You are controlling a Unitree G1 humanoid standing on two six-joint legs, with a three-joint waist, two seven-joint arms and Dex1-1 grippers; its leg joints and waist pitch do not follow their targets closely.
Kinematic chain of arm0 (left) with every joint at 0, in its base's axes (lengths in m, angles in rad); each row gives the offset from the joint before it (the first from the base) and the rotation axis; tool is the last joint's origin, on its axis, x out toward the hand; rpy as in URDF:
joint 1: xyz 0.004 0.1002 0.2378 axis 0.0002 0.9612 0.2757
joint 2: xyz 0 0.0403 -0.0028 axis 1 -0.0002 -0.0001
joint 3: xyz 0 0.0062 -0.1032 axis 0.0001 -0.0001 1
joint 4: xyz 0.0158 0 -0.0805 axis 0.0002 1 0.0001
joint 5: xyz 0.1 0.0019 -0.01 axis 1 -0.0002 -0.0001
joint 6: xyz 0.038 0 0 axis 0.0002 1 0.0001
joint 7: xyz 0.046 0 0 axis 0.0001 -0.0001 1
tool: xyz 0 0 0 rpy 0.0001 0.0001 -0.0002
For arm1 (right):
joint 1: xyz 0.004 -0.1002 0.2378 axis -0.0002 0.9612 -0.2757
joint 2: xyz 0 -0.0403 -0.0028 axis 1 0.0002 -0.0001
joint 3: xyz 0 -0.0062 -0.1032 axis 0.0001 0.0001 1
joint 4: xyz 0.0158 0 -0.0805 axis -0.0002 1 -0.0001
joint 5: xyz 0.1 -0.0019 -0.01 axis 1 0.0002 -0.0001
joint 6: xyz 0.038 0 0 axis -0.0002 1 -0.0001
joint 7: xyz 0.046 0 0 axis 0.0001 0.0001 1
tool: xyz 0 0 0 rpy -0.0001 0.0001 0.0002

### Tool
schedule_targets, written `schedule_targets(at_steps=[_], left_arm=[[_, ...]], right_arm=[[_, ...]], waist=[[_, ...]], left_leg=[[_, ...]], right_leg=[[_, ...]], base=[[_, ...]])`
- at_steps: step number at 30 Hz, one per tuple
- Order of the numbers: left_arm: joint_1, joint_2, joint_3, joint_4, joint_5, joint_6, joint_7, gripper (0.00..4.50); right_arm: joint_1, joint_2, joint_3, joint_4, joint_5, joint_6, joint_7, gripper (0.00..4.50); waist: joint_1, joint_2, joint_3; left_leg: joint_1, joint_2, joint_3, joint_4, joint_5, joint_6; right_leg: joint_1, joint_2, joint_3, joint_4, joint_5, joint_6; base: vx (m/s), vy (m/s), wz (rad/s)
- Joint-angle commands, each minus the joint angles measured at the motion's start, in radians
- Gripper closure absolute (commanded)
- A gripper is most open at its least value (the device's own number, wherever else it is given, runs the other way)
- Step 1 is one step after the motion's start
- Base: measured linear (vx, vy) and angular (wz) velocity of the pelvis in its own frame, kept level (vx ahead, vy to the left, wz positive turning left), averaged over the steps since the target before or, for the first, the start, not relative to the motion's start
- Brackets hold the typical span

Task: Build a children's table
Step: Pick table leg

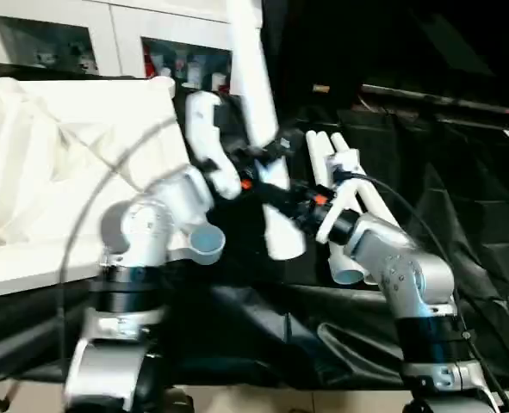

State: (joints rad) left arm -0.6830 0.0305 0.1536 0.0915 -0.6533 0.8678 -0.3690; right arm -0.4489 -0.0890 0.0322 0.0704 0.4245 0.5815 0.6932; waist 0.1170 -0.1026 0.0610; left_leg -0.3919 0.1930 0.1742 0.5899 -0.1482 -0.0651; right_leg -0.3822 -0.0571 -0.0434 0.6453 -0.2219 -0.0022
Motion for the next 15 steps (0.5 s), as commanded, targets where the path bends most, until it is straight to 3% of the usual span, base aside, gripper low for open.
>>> schedule_targets(at_steps=[1,4,5,9,11,12,13,14,15], left_arm=[[-0.007,-0.017,0.007,-0.028,-0.053,0.025,0.003,0.00],[-0.006,-0.009,0.005,-0.030,-0.061,0.039,0.006,0.00],[-0.008,0.001,0.000,-0.029,-0.034,0.046,0.021,0.27],[-0.017,0.022,-0.007,-0.027,0.013,0.067,0.054,0.39],[-0.019,0.023,-0.012,-0.025,0.014,0.063,0.063,0.77],[-0.018,0.020,-0.027,-0.023,0.023,0.052,0.068,0.77],[-0.017,0.019,-0.036,-0.022,0.029,0.047,0.069,0.77],[-0.016,0.022,-0.049,-0.023,0.039,0.043,0.065,0.87],[-0.016,0.021,-0.056,-0.023,0.046,0.038,0.064,0.87]], right_arm=[[-0.001,-0.012,0.021,-0.005,-0.041,-0.009,-0.017,2.66],[-0.014,-0.009,0.016,0.033,-0.073,-0.033,-0.062,2.66],[-0.023,-0.010,0.011,0.043,-0.083,-0.045,-0.082,2.66],[-0.044,-0.011,-0.001,0.061,-0.100,-0.065,-0.129,2.66],[-0.044,-0.007,0.000,0.059,-0.103,-0.072,-0.134,2.66],[-0.036,-0.002,0.007,0.051,-0.108,-0.075,-0.140,2.66],[-0.032,0.001,0.011,0.049,-0.114,-0.078,-0.147,2.66],[-0.029,0.004,0.015,0.050,-0.117,-0.082,-0.156,2.66],[-0.023,0.007,0.018,0.045,-0.117,-0.085,-0.160,2.66]], waist=[[0.004,0.017,-0.064],[0.005,0.018,-0.064],[0.006,0.016,-0.065],[0.005,0.018,-0.066],[0.005,0.025,-0.068],[0.009,0.046,-0.070],[0.005,0.032,-0.070],[0.008,0.074,-0.073],[-0.001,0.055,-0.070]], left_leg=[[0.029,0.035,-0.012,-0.072,-0.240,-0.064],[0.031,0.037,-0.015,-0.072,-0.251,-0.067],[0.030,0.038,-0.016,-0.074,-0.244,-0.069],[0.031,0.037,-0.015,-0.073,-0.230,-0.075],[0.029,0.036,-0.016,-0.073,-0.214,-0.078],[0.029,0.035,-0.018,-0.072,-0.202,-0.080],[0.029,0.036,-0.016,-0.071,-0.201,-0.077],[0.032,0.034,-0.021,-0.070,-0.201,-0.085],[0.031,0.035,-0.018,-0.070,-0.209,-0.081]], right_leg=[[0.032,-0.079,0.041,-0.094,-0.173,-0.141],[0.030,-0.081,0.042,-0.096,-0.200,-0.124],[0.030,-0.080,0.041,-0.093,-0.191,-0.120],[0.029,-0.078,0.041,-0.090,-0.156,-0.107],[0.032,-0.075,0.041,-0.086,-0.101,-0.111],[0.034,-0.076,0.041,-0.080,-0.063,-0.116],[0.036,-0.074,0.041,-0.082,-0.037,-0.117],[0.034,-0.075,0.041,-0.074,-0.017,-0.124],[0.035,-0.070,0.041,-0.083,0.008,-0.132]], base=[[0.000,0.000,0.00],[0.000,0.000,0.00],[0.000,0.000,0.00],[0.000,0.000,0.00],[0.000,0.000,0.00],[0.000,0.000,0.00],[0.000,0.000,0.00],[0.000,0.000,0.00],[0.000,0.000,0.00]])
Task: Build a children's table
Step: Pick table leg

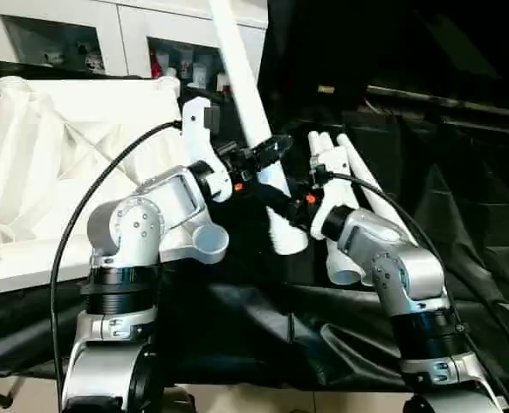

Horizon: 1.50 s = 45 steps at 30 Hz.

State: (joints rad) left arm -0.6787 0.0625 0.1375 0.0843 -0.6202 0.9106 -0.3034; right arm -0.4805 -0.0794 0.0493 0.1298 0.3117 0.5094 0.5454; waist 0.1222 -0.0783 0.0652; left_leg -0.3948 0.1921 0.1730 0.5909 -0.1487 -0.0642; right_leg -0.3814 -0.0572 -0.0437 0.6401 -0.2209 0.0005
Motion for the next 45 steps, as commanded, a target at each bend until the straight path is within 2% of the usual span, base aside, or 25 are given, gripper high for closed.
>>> schedule_targets(at_steps=[1,2,3,4,5,6,8,9,10,11,13,14,15,16,17,19,20,21,22,31,37,39,45], left_arm=[[-0.022,-0.016,-0.039,-0.014,0.012,-0.005,-0.002,1.20],[-0.023,-0.017,-0.038,-0.012,0.011,-0.003,-0.007,1.22],[-0.025,-0.017,-0.040,-0.008,0.010,-0.002,-0.017,1.18],[-0.025,-0.017,-0.040,-0.007,0.009,-0.001,-0.018,1.24],[-0.031,-0.015,-0.045,0.003,0.001,0.011,-0.036,1.42],[-0.031,-0.011,-0.049,0.003,-0.005,0.018,-0.046,1.61],[-0.029,-0.001,-0.054,-0.005,-0.011,0.031,-0.056,1.67],[-0.027,0.004,-0.054,-0.010,-0.011,0.036,-0.054,1.67],[-0.027,0.006,-0.053,-0.010,-0.010,0.036,-0.052,1.67],[-0.026,0.014,-0.047,-0.011,-0.007,0.034,-0.048,1.78],[-0.027,0.017,-0.028,-0.005,-0.006,0.029,-0.035,2.07],[-0.027,0.018,-0.021,-0.003,-0.006,0.026,-0.031,2.09],[-0.024,0.018,-0.011,-0.003,-0.006,0.020,-0.026,2.22],[-0.022,0.015,-0.003,-0.004,-0.005,0.012,-0.021,2.35],[-0.020,0.013,0.000,-0.004,-0.004,0.007,-0.019,2.44],[-0.018,0.013,-0.003,-0.003,-0.001,0.004,-0.025,2.51],[-0.016,0.010,-0.005,-0.001,-0.002,0.001,-0.030,2.54],[-0.014,0.007,-0.007,-0.002,-0.006,0.000,-0.036,2.54],[-0.013,0.002,-0.009,-0.006,-0.013,-0.001,-0.044,2.57],[-0.021,-0.016,-0.017,0.017,-0.001,-0.041,-0.061,2.57],[-0.034,-0.024,-0.018,0.037,0.018,-0.078,-0.060,2.57],[-0.037,-0.025,-0.017,0.041,0.017,-0.080,-0.061,1.88],[-0.049,-0.016,-0.033,0.032,0.003,-0.041,-0.078,1.40]], right_arm=[[0.019,0.001,0.005,-0.026,-0.003,-0.014,-0.017,2.66],[0.022,0.002,0.007,-0.028,-0.005,-0.017,-0.020,2.66],[0.030,0.003,0.012,-0.038,-0.007,-0.018,-0.023,2.66],[0.031,0.004,0.013,-0.040,-0.007,-0.018,-0.024,2.66],[0.045,0.011,0.019,-0.063,-0.009,-0.019,-0.032,2.66],[0.051,0.017,0.021,-0.073,-0.006,-0.021,-0.032,2.66],[0.054,0.029,0.021,-0.078,-0.006,-0.027,-0.038,2.66],[0.055,0.037,0.019,-0.075,-0.005,-0.032,-0.043,2.66],[0.055,0.039,0.019,-0.074,-0.006,-0.034,-0.045,2.66],[0.056,0.047,0.021,-0.065,-0.009,-0.046,-0.050,2.66],[0.055,0.052,0.024,-0.056,-0.009,-0.054,-0.051,2.66],[0.054,0.052,0.026,-0.051,-0.009,-0.056,-0.048,2.66],[0.050,0.050,0.031,-0.046,-0.010,-0.057,-0.041,2.66],[0.046,0.046,0.035,-0.043,-0.010,-0.057,-0.033,2.66],[0.043,0.044,0.037,-0.042,-0.010,-0.056,-0.029,2.66],[0.040,0.041,0.039,-0.042,-0.011,-0.055,-0.022,2.66],[0.038,0.038,0.039,-0.040,-0.010,-0.056,-0.017,2.66],[0.036,0.034,0.041,-0.037,-0.011,-0.057,-0.011,2.66],[0.033,0.030,0.043,-0.033,-0.011,-0.060,-0.005,2.66],[0.025,0.022,0.059,-0.035,-0.007,-0.063,0.020,2.66],[0.027,0.018,0.064,-0.043,0.000,-0.060,0.034,2.66],[0.026,0.018,0.063,-0.041,-0.001,-0.060,0.035,2.66],[-0.001,0.024,0.056,-0.012,-0.008,-0.071,0.024,2.66]], waist=[[-0.004,0.039,-0.077],[-0.004,0.030,-0.077],[0.000,0.084,-0.079],[-0.008,0.066,-0.077],[-0.006,0.080,-0.079],[-0.005,0.084,-0.080],[-0.005,0.092,-0.080],[-0.006,0.098,-0.079],[-0.008,0.099,-0.079],[-0.008,0.105,-0.079],[-0.010,0.107,-0.079],[-0.012,0.090,-0.078],[-0.006,0.098,-0.080],[-0.008,0.093,-0.079],[-0.007,0.099,-0.079],[-0.006,0.098,-0.079],[-0.008,0.083,-0.079],[-0.004,0.093,-0.078],[-0.005,0.087,-0.078],[-0.005,0.089,-0.079],[-0.005,0.084,-0.079],[-0.005,0.084,-0.078],[-0.007,0.087,-0.079]], left_leg=[[0.034,0.033,-0.018,-0.071,-0.207,-0.081],[0.029,0.032,-0.014,-0.068,-0.187,-0.066],[0.031,0.030,-0.019,-0.065,-0.191,-0.071],[0.030,0.031,-0.017,-0.067,-0.198,-0.065],[0.029,0.029,-0.018,-0.065,-0.196,-0.061],[0.025,0.026,-0.018,-0.063,-0.182,-0.047],[0.019,0.024,-0.018,-0.062,-0.171,-0.028],[0.020,0.025,-0.017,-0.061,-0.177,-0.023],[0.019,0.025,-0.016,-0.062,-0.180,-0.023],[0.020,0.027,-0.018,-0.063,-0.185,-0.025],[0.021,0.029,-0.018,-0.064,-0.194,-0.026],[0.020,0.029,-0.016,-0.066,-0.192,-0.021],[0.021,0.030,-0.017,-0.064,-0.174,-0.018],[0.020,0.030,-0.015,-0.064,-0.172,-0.015],[0.022,0.031,-0.015,-0.065,-0.175,-0.016],[0.023,0.032,-0.015,-0.064,-0.174,-0.015],[0.022,0.031,-0.012,-0.065,-0.169,-0.010],[0.020,0.031,-0.013,-0.065,-0.164,-0.009],[0.021,0.032,-0.012,-0.065,-0.164,-0.008],[0.019,0.030,-0.012,-0.062,-0.153,0.000],[0.020,0.030,-0.011,-0.062,-0.148,0.006],[0.018,0.029,-0.011,-0.062,-0.147,0.007],[0.020,0.031,-0.012,-0.062,-0.151,0.005]], right_leg=[[0.039,-0.070,0.039,-0.072,0.015,-0.144],[0.044,-0.072,0.041,-0.073,0.027,-0.152],[0.038,-0.073,0.041,-0.071,0.034,-0.159],[0.041,-0.069,0.041,-0.078,0.040,-0.160],[0.043,-0.068,0.039,-0.076,0.051,-0.171],[0.048,-0.070,0.038,-0.072,0.055,-0.183],[0.049,-0.072,0.039,-0.075,0.031,-0.188],[0.045,-0.073,0.039,-0.079,-0.002,-0.188],[0.046,-0.073,0.039,-0.081,-0.018,-0.187],[0.043,-0.074,0.038,-0.082,-0.037,-0.186],[0.041,-0.072,0.038,-0.083,-0.052,-0.186],[0.043,-0.071,0.038,-0.085,-0.056,-0.184],[0.042,-0.074,0.038,-0.079,-0.052,-0.186],[0.040,-0.073,0.039,-0.082,-0.053,-0.184],[0.038,-0.073,0.039,-0.081,-0.058,-0.183],[0.037,-0.073,0.039,-0.081,-0.054,-0.180],[0.038,-0.072,0.039,-0.083,-0.052,-0.179],[0.037,-0.075,0.039,-0.081,-0.058,-0.174],[0.038,-0.074,0.039,-0.082,-0.059,-0.172],[0.037,-0.075,0.040,-0.083,-0.064,-0.165],[0.038,-0.076,0.040,-0.083,-0.058,-0.169],[0.039,-0.076,0.040,-0.084,-0.068,-0.166],[0.036,-0.076,0.039,-0.081,-0.062,-0.173]], base=[[0.000,0.000,0.00],[0.000,0.000,0.00],[0.000,0.000,0.00],[0.000,0.000,0.00],[0.000,0.000,0.00],[0.000,0.000,0.00],[0.000,0.000,0.00],[0.000,0.000,0.00],[0.000,0.000,0.00],[0.000,0.000,0.00],[0.000,0.000,0.00],[0.000,0.000,0.00],[0.000,0.000,0.00],[0.000,0.000,0.00],[0.000,0.000,0.00],[0.000,0.000,0.00],[0.000,0.000,0.00],[0.000,0.000,0.00],[0.000,0.000,0.00],[0.000,0.000,0.00],[0.000,0.000,0.00],[0.000,0.000,0.00],[0.000,0.000,0.00]])
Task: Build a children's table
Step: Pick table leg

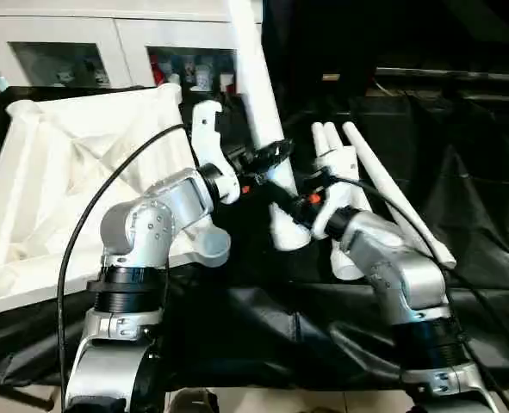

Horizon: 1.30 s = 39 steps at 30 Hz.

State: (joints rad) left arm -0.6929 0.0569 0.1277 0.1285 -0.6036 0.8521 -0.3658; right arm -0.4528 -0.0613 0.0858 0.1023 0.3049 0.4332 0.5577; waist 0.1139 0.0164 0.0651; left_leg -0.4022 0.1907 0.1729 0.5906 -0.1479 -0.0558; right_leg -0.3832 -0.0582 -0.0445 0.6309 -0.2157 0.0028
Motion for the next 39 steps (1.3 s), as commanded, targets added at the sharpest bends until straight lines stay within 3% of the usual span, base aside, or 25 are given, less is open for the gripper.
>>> schedule_targets(at_steps=[1,2,3,6,10,13,17,18,20,22,25,28,29,30,32,33,35,38,39], left_arm=[[-0.039,-0.008,-0.020,-0.001,-0.005,0.012,-0.006,1.33],[-0.039,-0.008,-0.020,-0.001,-0.005,0.012,-0.006,1.33],[-0.044,-0.010,-0.008,0.011,-0.005,0.007,0.006,1.65],[-0.048,-0.011,0.013,0.028,-0.007,-0.001,0.020,1.71],[-0.045,-0.004,0.020,0.024,-0.017,0.009,0.012,2.12],[-0.045,-0.001,0.022,0.021,-0.018,0.012,0.010,2.47],[-0.048,-0.004,0.026,0.027,-0.019,0.011,0.012,2.55],[-0.050,-0.006,0.027,0.030,-0.018,0.008,0.012,2.57],[-0.053,-0.006,0.025,0.034,-0.015,0.005,0.008,2.58],[-0.053,0.002,0.014,0.033,-0.011,0.006,-0.006,2.59],[-0.055,0.008,0.009,0.036,-0.005,0.004,-0.013,2.60],[-0.073,0.047,-0.007,0.052,0.002,0.001,-0.065,2.60],[-0.074,0.048,-0.008,0.052,0.002,0.001,-0.066,2.60],[-0.089,0.073,-0.015,0.060,-0.009,0.012,-0.115,2.60],[-0.094,0.081,-0.017,0.060,-0.017,0.019,-0.134,2.60],[-0.102,0.100,-0.030,0.053,-0.026,0.033,-0.172,2.60],[-0.107,0.110,-0.038,0.047,-0.034,0.042,-0.198,2.60],[-0.113,0.134,-0.057,0.041,-0.045,0.054,-0.250,2.60],[-0.113,0.139,-0.061,0.038,-0.049,0.056,-0.263,2.60]], right_arm=[[-0.034,0.007,0.016,0.022,-0.001,0.003,0.007,2.66],[-0.034,0.007,0.016,0.022,-0.001,0.003,0.007,2.66],[-0.037,0.008,0.014,0.028,-0.002,0.001,0.005,2.66],[-0.042,0.009,0.013,0.035,-0.003,-0.001,0.003,2.66],[-0.048,0.012,0.014,0.042,-0.004,-0.004,0.006,2.66],[-0.052,0.016,0.013,0.047,-0.001,-0.004,0.004,2.66],[-0.052,0.019,0.017,0.052,-0.002,-0.006,0.002,2.66],[-0.054,0.022,0.010,0.054,0.014,0.005,0.009,2.10],[-0.059,0.030,-0.009,0.052,0.052,0.031,0.027,1.96],[-0.069,0.030,-0.026,0.052,0.073,0.045,0.034,1.63],[-0.077,0.022,-0.033,0.058,0.075,0.049,0.037,1.50],[-0.092,-0.027,-0.083,0.051,0.161,0.157,0.102,1.38],[-0.093,-0.028,-0.084,0.051,0.163,0.160,0.103,1.38],[-0.102,-0.084,-0.105,0.038,0.222,0.245,0.172,1.38],[-0.104,-0.106,-0.112,0.033,0.244,0.272,0.200,1.38],[-0.108,-0.163,-0.126,0.023,0.291,0.343,0.262,1.38],[-0.111,-0.198,-0.134,0.016,0.320,0.382,0.300,1.38],[-0.105,-0.251,-0.117,0.003,0.343,0.413,0.375,1.38],[-0.105,-0.254,-0.113,0.003,0.342,0.416,0.379,1.38]], waist=[[0.002,-0.012,-0.078],[0.002,-0.011,-0.078],[0.003,-0.009,-0.078],[0.005,-0.011,-0.079],[0.005,-0.013,-0.080],[0.005,-0.008,-0.080],[0.005,-0.014,-0.079],[0.006,-0.013,-0.079],[0.004,-0.018,-0.079],[0.005,-0.016,-0.080],[0.005,-0.014,-0.080],[0.008,-0.015,-0.081],[0.008,-0.015,-0.081],[0.006,-0.023,-0.080],[0.012,-0.019,-0.082],[0.010,-0.030,-0.080],[0.015,-0.030,-0.081],[0.018,-0.041,-0.082],[0.019,-0.039,-0.083]], left_leg=[[0.027,0.032,-0.011,-0.062,-0.152,-0.003],[0.027,0.032,-0.012,-0.062,-0.152,-0.004],[0.028,0.032,-0.011,-0.062,-0.153,-0.004],[0.026,0.032,-0.011,-0.061,-0.139,-0.001],[0.026,0.032,-0.011,-0.061,-0.134,0.003],[0.027,0.032,-0.012,-0.061,-0.140,0.001],[0.027,0.033,-0.011,-0.062,-0.146,-0.002],[0.027,0.033,-0.011,-0.062,-0.144,-0.001],[0.026,0.032,-0.010,-0.062,-0.143,0.002],[0.027,0.033,-0.011,-0.062,-0.138,0.008],[0.027,0.033,-0.010,-0.061,-0.130,0.005],[0.030,0.032,-0.010,-0.061,-0.127,0.006],[0.030,0.032,-0.010,-0.061,-0.127,0.006],[0.030,0.031,-0.008,-0.060,-0.124,0.012],[0.030,0.033,-0.010,-0.058,-0.117,0.011],[0.028,0.032,-0.007,-0.060,-0.113,0.012],[0.028,0.033,-0.008,-0.057,-0.099,0.015],[0.029,0.034,-0.006,-0.056,-0.095,0.017],[0.030,0.035,-0.006,-0.056,-0.090,0.014]], right_leg=[[0.039,-0.075,0.040,-0.073,-0.069,-0.177],[0.039,-0.076,0.040,-0.072,-0.071,-0.178],[0.038,-0.075,0.040,-0.073,-0.073,-0.178],[0.040,-0.076,0.040,-0.071,-0.055,-0.176],[0.041,-0.076,0.040,-0.069,-0.038,-0.180],[0.039,-0.076,0.040,-0.070,-0.042,-0.182],[0.040,-0.076,0.040,-0.070,-0.050,-0.182],[0.040,-0.077,0.040,-0.070,-0.053,-0.181],[0.041,-0.076,0.040,-0.071,-0.055,-0.179],[0.041,-0.077,0.040,-0.070,-0.052,-0.179],[0.039,-0.076,0.039,-0.069,-0.046,-0.183],[0.041,-0.075,0.040,-0.068,-0.036,-0.178],[0.041,-0.075,0.040,-0.068,-0.036,-0.178],[0.043,-0.073,0.040,-0.069,-0.027,-0.177],[0.044,-0.076,0.040,-0.066,-0.027,-0.177],[0.045,-0.074,0.040,-0.067,-0.023,-0.178],[0.046,-0.076,0.039,-0.063,-0.009,-0.183],[0.045,-0.078,0.037,-0.063,-0.005,-0.197],[0.044,-0.079,0.037,-0.061,-0.006,-0.200]], base=[[0.000,0.000,0.00],[0.000,0.000,0.00],[0.000,0.000,0.00],[0.000,0.000,0.00],[0.000,0.000,0.00],[0.000,0.000,0.00],[0.000,0.000,0.00],[0.000,0.000,0.00],[0.000,0.000,0.00],[0.000,0.000,0.00],[0.000,0.000,0.00],[0.000,0.000,0.00],[0.000,0.000,0.00],[0.000,0.000,0.00],[0.000,0.000,0.00],[0.000,0.000,0.00],[0.000,0.000,0.00],[0.000,0.000,0.00],[0.000,0.000,0.00]])
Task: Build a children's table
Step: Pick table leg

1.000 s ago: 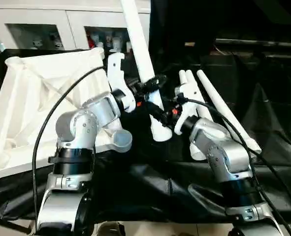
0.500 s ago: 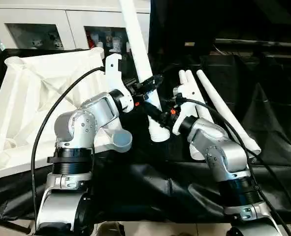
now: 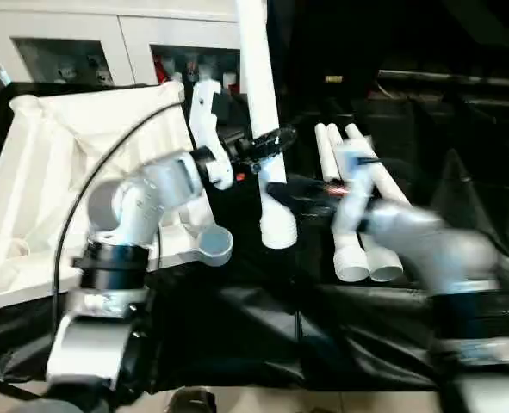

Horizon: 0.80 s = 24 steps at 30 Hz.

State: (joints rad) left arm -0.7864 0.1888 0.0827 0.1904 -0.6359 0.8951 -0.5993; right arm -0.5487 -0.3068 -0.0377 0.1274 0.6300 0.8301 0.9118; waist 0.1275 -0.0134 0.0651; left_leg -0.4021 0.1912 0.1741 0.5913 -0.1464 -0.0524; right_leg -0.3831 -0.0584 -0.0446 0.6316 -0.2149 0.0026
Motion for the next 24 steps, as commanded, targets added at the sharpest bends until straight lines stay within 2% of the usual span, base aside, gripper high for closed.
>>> schedule_targets(at_steps=[1,5,6,8,9,15,17,19,21,24], left_arm=[[-0.019,0.014,-0.022,-0.026,-0.022,0.017,-0.049,2.60],[-0.018,0.017,-0.025,-0.037,-0.038,0.032,-0.077,2.60],[-0.021,0.010,-0.019,-0.037,-0.049,0.035,-0.085,2.60],[-0.024,0.005,-0.012,-0.040,-0.064,0.042,-0.091,2.60],[-0.026,0.003,-0.010,-0.042,-0.067,0.044,-0.091,2.60],[-0.034,-0.007,0.005,-0.035,-0.078,0.047,-0.086,2.60],[-0.032,-0.009,0.006,-0.037,-0.082,0.049,-0.085,2.60],[-0.027,-0.011,0.005,-0.042,-0.076,0.042,-0.080,2.60],[-0.019,-0.010,-0.005,-0.049,-0.060,0.022,-0.074,2.60],[-0.016,-0.014,-0.002,-0.048,-0.051,0.013,-0.051,2.60]], right_arm=[[-0.010,-0.017,0.017,-0.021,0.018,0.025,0.031,1.38],[-0.010,-0.029,0.041,-0.025,0.020,0.042,0.044,1.38],[-0.011,-0.030,0.052,-0.027,0.018,0.048,0.049,1.38],[-0.011,-0.027,0.066,-0.029,0.012,0.048,0.056,1.38],[-0.011,-0.025,0.071,-0.026,0.007,0.043,0.058,1.38],[-0.011,-0.021,0.069,-0.019,0.009,0.049,0.049,2.13],[-0.007,-0.028,0.075,-0.023,0.007,0.048,0.053,2.19],[-0.006,-0.029,0.075,-0.023,0.005,0.047,0.051,2.45],[-0.006,-0.025,0.072,-0.022,-0.002,0.040,0.038,2.52],[-0.008,-0.008,0.070,-0.023,-0.016,0.023,0.006,2.56]], waist=[[0.003,-0.015,-0.082],[0.006,-0.014,-0.081],[0.008,-0.020,-0.081],[0.011,-0.017,-0.081],[0.014,-0.022,-0.080],[0.017,-0.025,-0.081],[0.016,-0.028,-0.081],[0.016,-0.028,-0.081],[0.016,-0.032,-0.081],[0.016,-0.031,-0.081]], left_leg=[[0.031,0.034,-0.006,-0.057,-0.099,0.008],[0.033,0.036,-0.006,-0.057,-0.106,-0.005],[0.032,0.036,-0.006,-0.057,-0.105,-0.004],[0.033,0.036,-0.005,-0.056,-0.105,-0.005],[0.033,0.036,-0.005,-0.057,-0.106,-0.005],[0.033,0.036,-0.006,-0.058,-0.110,-0.014],[0.033,0.036,-0.006,-0.059,-0.111,-0.017],[0.031,0.036,-0.006,-0.058,-0.107,-0.015],[0.031,0.036,-0.005,-0.058,-0.101,-0.013],[0.031,0.036,-0.005,-0.057,-0.097,-0.012]], right_leg=[[0.043,-0.078,0.037,-0.064,-0.014,-0.204],[0.042,-0.079,0.037,-0.063,-0.026,-0.214],[0.043,-0.081,0.037,-0.062,-0.028,-0.216],[0.042,-0.082,0.038,-0.062,-0.030,-0.216],[0.042,-0.082,0.038,-0.063,-0.033,-0.213],[0.042,-0.081,0.037,-0.063,-0.043,-0.199],[0.042,-0.081,0.037,-0.064,-0.045,-0.195],[0.043,-0.082,0.038,-0.064,-0.043,-0.193],[0.043,-0.082,0.038,-0.063,-0.036,-0.193],[0.042,-0.082,0.038,-0.062,-0.033,-0.194]], base=[[0.000,0.000,0.00],[0.000,0.000,0.00],[0.000,0.000,0.00],[0.000,0.000,0.00],[0.000,0.000,0.00],[0.000,0.000,0.00],[0.000,0.000,0.00],[0.000,0.000,0.00],[0.000,0.000,0.00],[0.000,0.000,0.00]])
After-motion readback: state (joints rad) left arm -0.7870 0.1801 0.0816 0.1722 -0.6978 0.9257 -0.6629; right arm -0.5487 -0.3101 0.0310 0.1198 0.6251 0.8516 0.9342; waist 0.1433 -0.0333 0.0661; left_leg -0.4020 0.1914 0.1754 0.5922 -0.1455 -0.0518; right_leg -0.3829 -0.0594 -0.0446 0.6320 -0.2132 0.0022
